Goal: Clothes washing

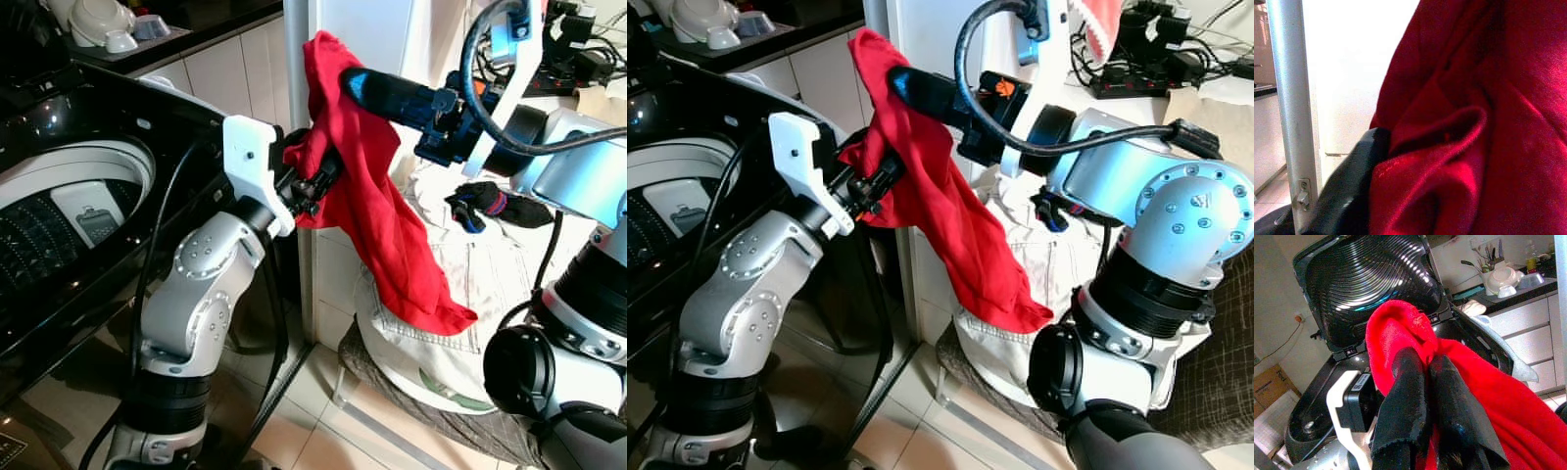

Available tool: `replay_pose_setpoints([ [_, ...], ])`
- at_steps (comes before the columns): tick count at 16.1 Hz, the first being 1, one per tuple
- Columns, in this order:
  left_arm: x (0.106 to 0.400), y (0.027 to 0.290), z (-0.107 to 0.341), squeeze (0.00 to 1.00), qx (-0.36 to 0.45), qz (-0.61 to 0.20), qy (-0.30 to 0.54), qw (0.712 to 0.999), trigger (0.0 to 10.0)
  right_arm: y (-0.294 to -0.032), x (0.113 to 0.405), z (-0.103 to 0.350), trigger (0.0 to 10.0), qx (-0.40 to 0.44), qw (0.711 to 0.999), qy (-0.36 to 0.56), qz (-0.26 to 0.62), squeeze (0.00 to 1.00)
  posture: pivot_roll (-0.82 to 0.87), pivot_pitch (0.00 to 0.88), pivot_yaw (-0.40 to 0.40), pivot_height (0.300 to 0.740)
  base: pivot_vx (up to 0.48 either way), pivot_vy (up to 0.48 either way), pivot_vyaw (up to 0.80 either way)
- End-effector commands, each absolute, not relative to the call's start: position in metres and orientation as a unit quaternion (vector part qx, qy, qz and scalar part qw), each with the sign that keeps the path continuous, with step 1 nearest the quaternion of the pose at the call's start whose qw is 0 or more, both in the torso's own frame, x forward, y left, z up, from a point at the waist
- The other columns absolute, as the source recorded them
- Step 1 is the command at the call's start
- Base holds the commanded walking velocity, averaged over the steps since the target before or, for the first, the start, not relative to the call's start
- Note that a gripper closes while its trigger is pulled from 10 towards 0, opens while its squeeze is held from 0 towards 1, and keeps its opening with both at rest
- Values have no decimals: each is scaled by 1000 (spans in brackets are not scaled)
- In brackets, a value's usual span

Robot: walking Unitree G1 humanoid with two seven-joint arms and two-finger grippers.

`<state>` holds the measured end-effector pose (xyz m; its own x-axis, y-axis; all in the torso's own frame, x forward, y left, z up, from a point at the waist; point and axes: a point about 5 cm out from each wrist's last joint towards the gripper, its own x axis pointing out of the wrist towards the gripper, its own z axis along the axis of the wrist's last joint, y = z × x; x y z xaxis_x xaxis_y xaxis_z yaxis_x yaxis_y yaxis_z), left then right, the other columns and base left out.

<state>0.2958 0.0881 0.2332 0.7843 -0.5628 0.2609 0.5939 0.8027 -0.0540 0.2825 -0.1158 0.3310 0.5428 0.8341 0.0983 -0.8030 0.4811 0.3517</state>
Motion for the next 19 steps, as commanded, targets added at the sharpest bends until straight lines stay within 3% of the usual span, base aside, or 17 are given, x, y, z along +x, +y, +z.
replay_pose_setpoints([
  [1,294,89,231,0,-59,-311,-108,942,0,-117,279,333,0,180,859,32,478,0,-86,0,49,740,0,0,0],
  [11,295,93,237,0,-42,-333,-119,935,0,-123,284,330,0,175,880,30,440,0,-93,0,65,740,0,0,0],
  [12,297,96,239,0,-40,-327,-122,937,0,-123,284,330,7804,172,882,26,438,482,-93,0,67,740,0,0,0],
  [13,303,102,244,0,-32,-314,-127,940,0,-124,284,332,10000,171,880,16,443,1000,-93,0,68,740,0,0,0],
  [16,322,128,268,0,14,-279,-137,950,0,-127,280,338,10000,161,878,-8,451,1000,-90,0,71,740,0,0,0],
  [17,335,146,287,0,41,-238,-152,958,0,-128,280,339,10000,148,885,-11,441,580,-88,0,71,740,0,0,0],
  [18,339,154,295,0,48,-220,-158,961,0,-128,280,339,10000,144,887,-12,439,580,-88,0,71,740,0,0,0],
  [19,354,186,330,0,82,-131,-190,969,0,-128,280,340,10000,135,888,-19,438,0,-83,0,71,740,0,0,0],
])
